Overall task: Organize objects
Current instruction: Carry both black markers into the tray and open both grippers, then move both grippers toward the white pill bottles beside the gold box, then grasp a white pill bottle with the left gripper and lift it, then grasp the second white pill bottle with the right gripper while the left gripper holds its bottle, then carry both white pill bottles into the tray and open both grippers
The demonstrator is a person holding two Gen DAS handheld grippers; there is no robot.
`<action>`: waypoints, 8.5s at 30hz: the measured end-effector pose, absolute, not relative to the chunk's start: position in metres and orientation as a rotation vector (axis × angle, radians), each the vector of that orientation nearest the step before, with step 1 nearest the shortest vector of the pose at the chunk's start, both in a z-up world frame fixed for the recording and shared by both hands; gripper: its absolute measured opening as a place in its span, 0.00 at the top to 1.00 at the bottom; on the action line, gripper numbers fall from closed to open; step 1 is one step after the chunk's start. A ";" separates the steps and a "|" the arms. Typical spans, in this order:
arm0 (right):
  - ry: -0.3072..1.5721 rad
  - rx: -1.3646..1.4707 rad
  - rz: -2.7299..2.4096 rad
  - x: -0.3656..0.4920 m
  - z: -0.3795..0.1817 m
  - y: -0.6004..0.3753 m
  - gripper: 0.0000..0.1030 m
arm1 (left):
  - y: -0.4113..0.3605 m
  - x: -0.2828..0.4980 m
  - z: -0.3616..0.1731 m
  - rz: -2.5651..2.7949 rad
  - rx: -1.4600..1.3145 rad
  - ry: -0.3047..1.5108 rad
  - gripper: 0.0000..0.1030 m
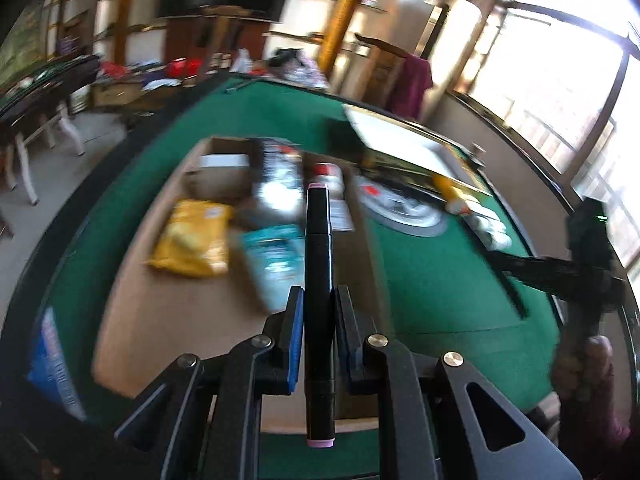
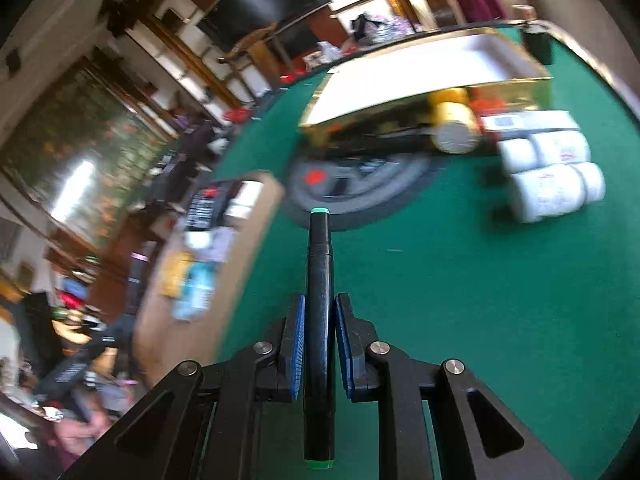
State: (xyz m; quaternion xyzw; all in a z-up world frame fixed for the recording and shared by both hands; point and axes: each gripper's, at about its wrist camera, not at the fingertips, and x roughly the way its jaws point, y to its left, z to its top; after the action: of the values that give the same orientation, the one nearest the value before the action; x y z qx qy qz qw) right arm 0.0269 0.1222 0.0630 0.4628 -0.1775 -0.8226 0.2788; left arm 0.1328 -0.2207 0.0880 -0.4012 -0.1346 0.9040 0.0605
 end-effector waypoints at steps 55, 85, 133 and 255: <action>0.057 1.160 -2.043 0.084 0.056 -0.120 0.25 | -0.276 0.163 0.091 3.118 -1.275 -0.657 0.11; -0.199 1.036 -2.381 0.063 0.088 0.068 0.12 | -0.121 0.124 0.138 3.185 -1.227 0.119 0.07; -0.388 1.363 -2.762 -0.061 0.047 0.245 0.10 | -0.043 0.045 0.089 2.791 -1.372 -0.090 0.07; -0.269 1.290 -2.449 0.040 0.088 0.090 0.64 | -0.240 0.172 0.076 2.894 -1.146 -0.412 0.68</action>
State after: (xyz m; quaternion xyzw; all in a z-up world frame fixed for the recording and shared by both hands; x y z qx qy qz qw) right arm 0.0398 0.0902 0.0876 0.4564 -0.0952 -0.8663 0.1792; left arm 0.1721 -0.2405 0.0757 -0.3650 -0.1311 0.9217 0.0007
